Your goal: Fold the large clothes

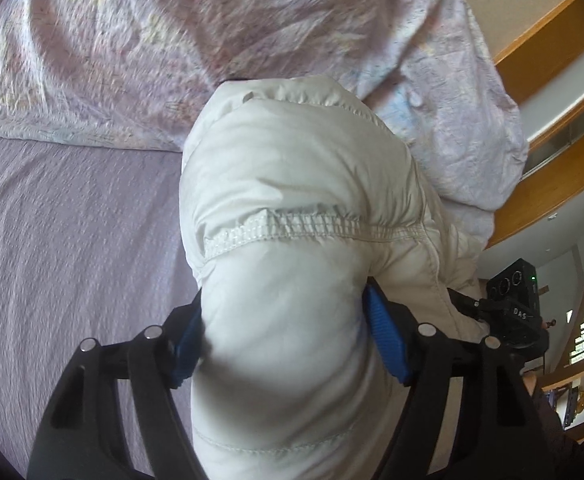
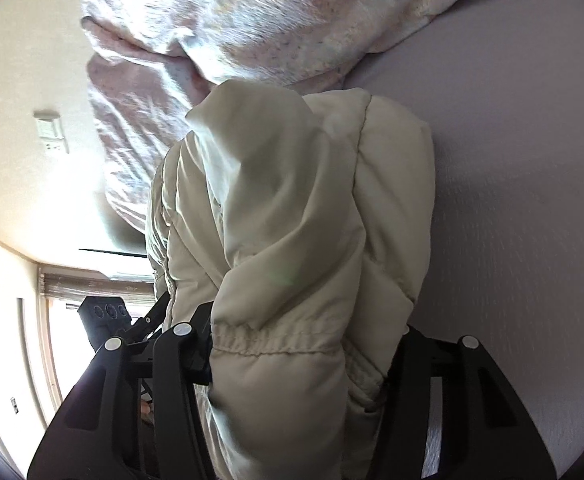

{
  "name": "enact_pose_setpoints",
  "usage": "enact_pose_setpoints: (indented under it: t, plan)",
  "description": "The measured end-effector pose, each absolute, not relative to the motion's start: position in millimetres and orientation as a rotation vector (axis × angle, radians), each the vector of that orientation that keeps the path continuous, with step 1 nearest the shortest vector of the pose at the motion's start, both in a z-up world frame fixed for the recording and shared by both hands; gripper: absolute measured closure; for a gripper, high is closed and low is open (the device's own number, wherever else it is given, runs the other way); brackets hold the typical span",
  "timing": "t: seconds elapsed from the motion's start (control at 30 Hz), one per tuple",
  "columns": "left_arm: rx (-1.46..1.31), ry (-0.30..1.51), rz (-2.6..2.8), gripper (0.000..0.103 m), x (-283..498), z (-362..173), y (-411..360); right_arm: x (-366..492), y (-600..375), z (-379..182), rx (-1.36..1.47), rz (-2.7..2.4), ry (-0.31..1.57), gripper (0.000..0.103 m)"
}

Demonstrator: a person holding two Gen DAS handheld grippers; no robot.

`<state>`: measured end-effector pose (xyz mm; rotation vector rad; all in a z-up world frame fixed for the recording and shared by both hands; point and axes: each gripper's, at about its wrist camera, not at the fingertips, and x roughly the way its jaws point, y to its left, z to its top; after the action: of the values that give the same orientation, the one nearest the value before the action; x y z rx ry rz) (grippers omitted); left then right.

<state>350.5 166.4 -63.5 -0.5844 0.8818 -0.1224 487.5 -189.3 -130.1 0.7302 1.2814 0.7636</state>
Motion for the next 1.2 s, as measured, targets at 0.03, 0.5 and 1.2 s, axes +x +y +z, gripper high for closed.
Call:
enact_pose_setpoints:
  t: [0.03, 0.5, 1.2]
  plan:
    - [-0.575, 0.88, -0.108, 0.026, 352, -66, 166, 487, -186, -127, 0.728, 0.755, 1.282, 0.049]
    - [-0.329, 0.782, 0.093, 0.012, 347, -22, 145, 463, -219, -53, 0.366, 0.45, 1.056, 0.02]
    - [-0.218, 0.744, 0.146, 0.002, 372, -51, 110, 453, -124, -77, -0.002, 0.423, 0.922, 0.031]
